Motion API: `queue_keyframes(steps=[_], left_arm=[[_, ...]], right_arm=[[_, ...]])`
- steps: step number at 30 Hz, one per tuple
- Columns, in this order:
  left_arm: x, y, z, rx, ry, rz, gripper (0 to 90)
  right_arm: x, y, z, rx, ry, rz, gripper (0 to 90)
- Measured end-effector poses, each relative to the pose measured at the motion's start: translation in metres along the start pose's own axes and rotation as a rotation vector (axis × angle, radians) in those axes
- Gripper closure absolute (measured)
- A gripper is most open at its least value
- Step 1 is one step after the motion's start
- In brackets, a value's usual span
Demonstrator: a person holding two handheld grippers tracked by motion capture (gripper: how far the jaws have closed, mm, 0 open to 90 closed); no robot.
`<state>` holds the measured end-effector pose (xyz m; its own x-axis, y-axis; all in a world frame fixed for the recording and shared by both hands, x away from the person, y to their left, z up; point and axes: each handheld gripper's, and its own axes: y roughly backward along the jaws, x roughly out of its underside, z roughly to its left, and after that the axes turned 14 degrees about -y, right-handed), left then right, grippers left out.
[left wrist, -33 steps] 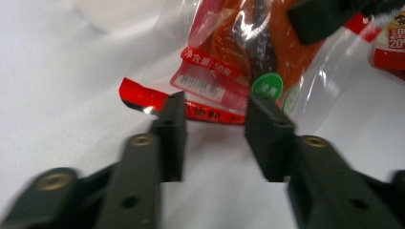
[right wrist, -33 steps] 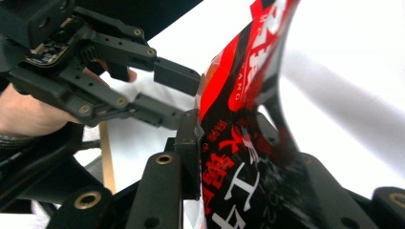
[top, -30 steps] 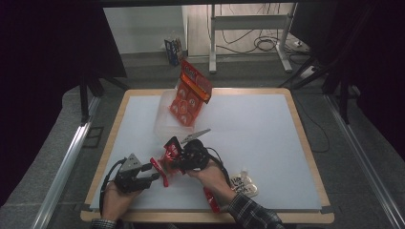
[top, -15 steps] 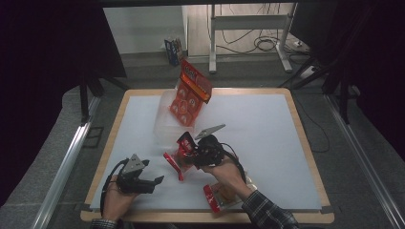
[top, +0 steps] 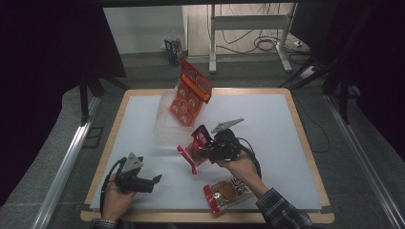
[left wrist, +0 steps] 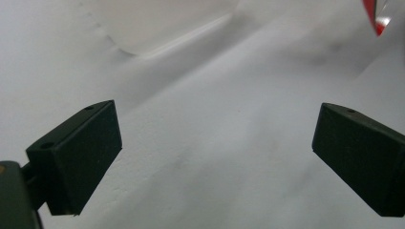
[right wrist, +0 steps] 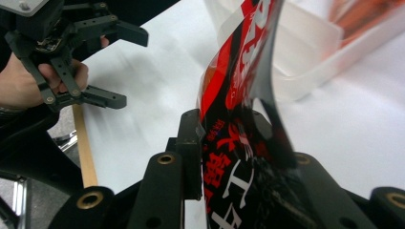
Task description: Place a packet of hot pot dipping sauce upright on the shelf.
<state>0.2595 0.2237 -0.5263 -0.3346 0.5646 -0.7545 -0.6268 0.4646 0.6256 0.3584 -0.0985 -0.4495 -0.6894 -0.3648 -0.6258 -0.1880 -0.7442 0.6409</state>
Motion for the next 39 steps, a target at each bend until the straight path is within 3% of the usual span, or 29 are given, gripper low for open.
queue_keyframes(steps=[11, 21, 28, 39], left_arm=[[0.0, -0.001, 0.0, 0.003, 0.001, 0.011, 2.6], [0.0, -0.001, 0.0, 0.007, 0.004, 0.008, 2.5], [0.0, -0.002, 0.0, 0.009, 0.004, 0.012, 2.5], [0.0, -0.003, 0.0, 0.015, -0.002, 0.022, 2.5]], right_arm=[[-0.007, 0.026, -0.017, 0.053, -0.019, -0.029, 70.1], [-0.023, 0.038, -0.031, 0.102, -0.013, -0.056, 70.1], [-0.037, 0.035, -0.035, 0.115, 0.017, -0.04, 70.1], [-0.056, 0.016, -0.029, 0.12, 0.069, -0.04, 70.1]])
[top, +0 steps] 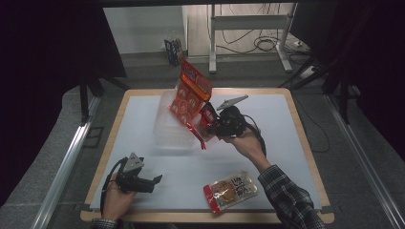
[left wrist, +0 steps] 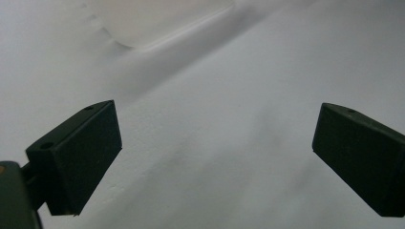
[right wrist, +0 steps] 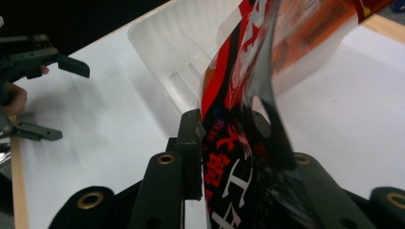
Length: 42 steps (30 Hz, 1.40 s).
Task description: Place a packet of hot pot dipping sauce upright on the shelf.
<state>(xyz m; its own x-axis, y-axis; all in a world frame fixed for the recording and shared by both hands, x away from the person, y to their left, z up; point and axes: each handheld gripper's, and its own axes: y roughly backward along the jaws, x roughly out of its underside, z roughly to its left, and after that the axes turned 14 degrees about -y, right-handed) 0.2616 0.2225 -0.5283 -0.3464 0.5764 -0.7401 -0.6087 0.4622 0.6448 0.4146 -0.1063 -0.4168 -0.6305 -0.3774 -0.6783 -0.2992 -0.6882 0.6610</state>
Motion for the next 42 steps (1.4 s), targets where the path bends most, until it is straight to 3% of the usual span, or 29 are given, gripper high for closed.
queue_keyframes(steps=[21, 31, 36, 42], left_arm=[[0.0, -0.002, -0.001, 0.01, -0.008, 0.008, 2.6], [0.0, -0.002, -0.001, 0.011, -0.01, 0.011, 2.7], [0.0, -0.002, -0.001, 0.012, -0.01, 0.013, 2.7], [0.0, -0.002, -0.001, 0.012, -0.011, 0.017, 2.7]], right_arm=[[-0.038, -0.039, 0.02, -0.015, 0.114, -0.064, 70.2], [-0.037, -0.066, 0.031, -0.054, 0.167, -0.011, 70.2], [-0.034, -0.073, 0.027, -0.064, 0.167, 0.032, 69.7], [-0.034, -0.075, 0.026, -0.087, 0.143, 0.044, 65.4]])
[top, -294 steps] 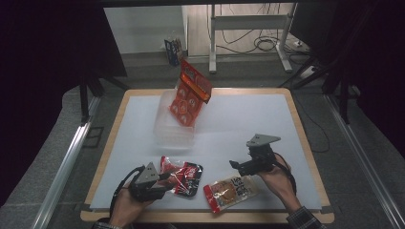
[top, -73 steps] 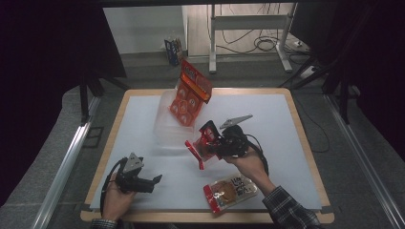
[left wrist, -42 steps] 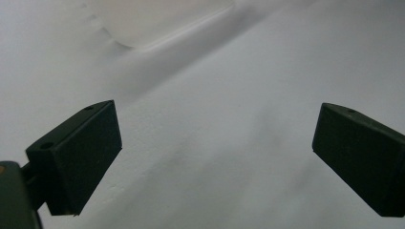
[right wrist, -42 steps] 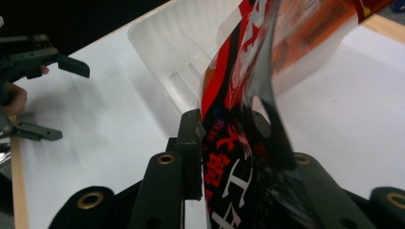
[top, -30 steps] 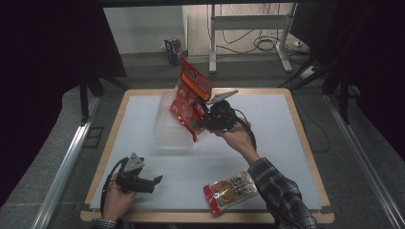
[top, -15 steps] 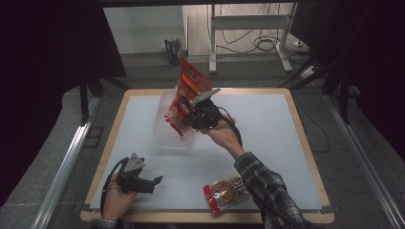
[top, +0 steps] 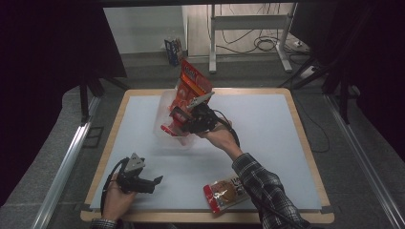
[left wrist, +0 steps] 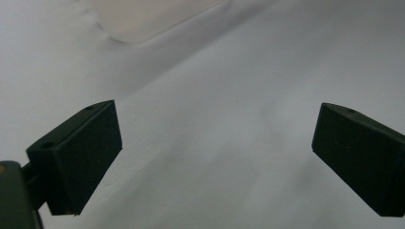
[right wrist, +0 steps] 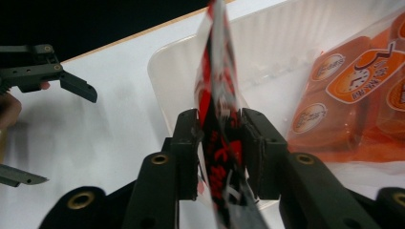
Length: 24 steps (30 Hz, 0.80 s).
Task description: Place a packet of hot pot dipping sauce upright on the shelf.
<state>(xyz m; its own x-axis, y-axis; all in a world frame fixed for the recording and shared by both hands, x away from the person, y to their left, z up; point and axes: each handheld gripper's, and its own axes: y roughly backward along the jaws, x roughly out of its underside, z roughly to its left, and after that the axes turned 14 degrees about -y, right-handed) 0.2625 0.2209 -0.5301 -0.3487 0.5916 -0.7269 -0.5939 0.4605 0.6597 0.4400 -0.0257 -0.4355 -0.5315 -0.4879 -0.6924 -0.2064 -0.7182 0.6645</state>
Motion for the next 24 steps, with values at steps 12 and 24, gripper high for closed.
queue_keyframes(steps=[12, 24], left_arm=[[0.0, -0.0006, -0.0002, 0.003, -0.001, 0.003, 2.8], [-0.0006, -0.0014, -0.0011, 0.005, -0.005, 0.009, 3.0]], right_arm=[[-0.0048, 0.0015, 0.0057, -0.009, 0.004, -0.016, 61.1], [0.0032, 0.0078, 0.0032, 0.045, 0.01, -0.019, 40.7]])
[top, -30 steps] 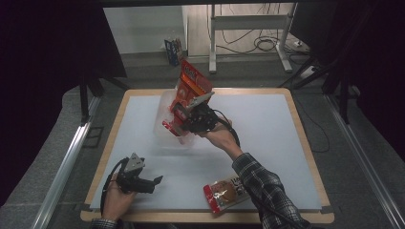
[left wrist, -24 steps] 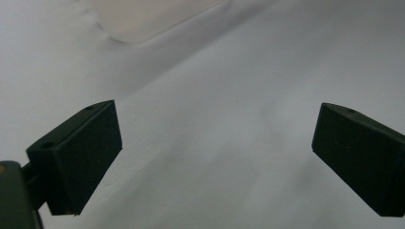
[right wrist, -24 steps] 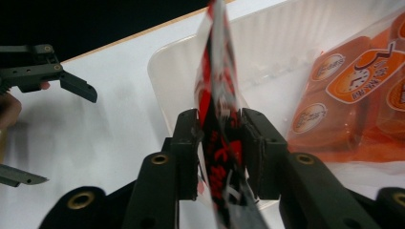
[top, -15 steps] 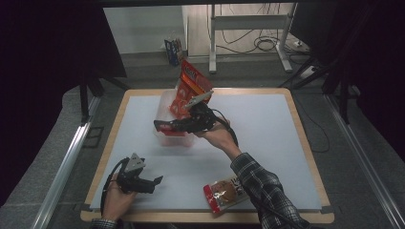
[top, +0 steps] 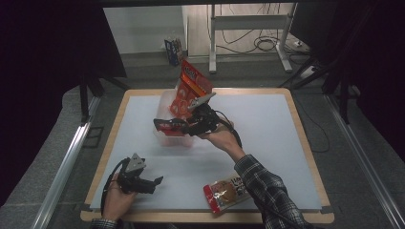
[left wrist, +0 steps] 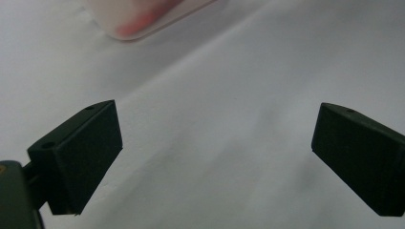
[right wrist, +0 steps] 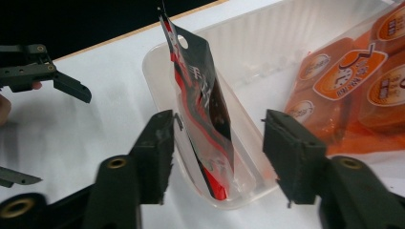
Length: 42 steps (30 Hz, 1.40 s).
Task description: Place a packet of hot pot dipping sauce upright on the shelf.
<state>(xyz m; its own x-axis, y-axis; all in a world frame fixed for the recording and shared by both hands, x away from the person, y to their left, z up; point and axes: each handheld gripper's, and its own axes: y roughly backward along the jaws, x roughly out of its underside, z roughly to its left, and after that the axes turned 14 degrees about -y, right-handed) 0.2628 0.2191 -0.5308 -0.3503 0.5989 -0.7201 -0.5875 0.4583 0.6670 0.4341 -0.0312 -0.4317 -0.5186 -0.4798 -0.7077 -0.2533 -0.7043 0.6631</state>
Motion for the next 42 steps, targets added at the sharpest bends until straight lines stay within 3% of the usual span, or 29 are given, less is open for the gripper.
queue_keyframes(steps=[8, 21, 30, 42], left_arm=[[0.0, 0.0, -0.001, 0.004, -0.001, 0.002, 3.0], [-0.001, -0.001, -0.002, 0.008, -0.004, 0.004, 2.9], [-0.001, -0.001, -0.003, 0.015, -0.012, 0.001, 2.1], [-0.003, -0.003, -0.007, 0.016, -0.058, 0.002, 1.7]], right_arm=[[0.008, 0.007, 0.002, 0.033, 0.017, -0.012, 24.8], [0.021, 0.02, 0.004, 0.034, 0.006, -0.019, 5.6], [0.032, 0.029, 0.007, 0.041, 0.002, -0.029, 0.0], [0.056, 0.038, 0.013, 0.065, 0.024, -0.021, 0.0]])
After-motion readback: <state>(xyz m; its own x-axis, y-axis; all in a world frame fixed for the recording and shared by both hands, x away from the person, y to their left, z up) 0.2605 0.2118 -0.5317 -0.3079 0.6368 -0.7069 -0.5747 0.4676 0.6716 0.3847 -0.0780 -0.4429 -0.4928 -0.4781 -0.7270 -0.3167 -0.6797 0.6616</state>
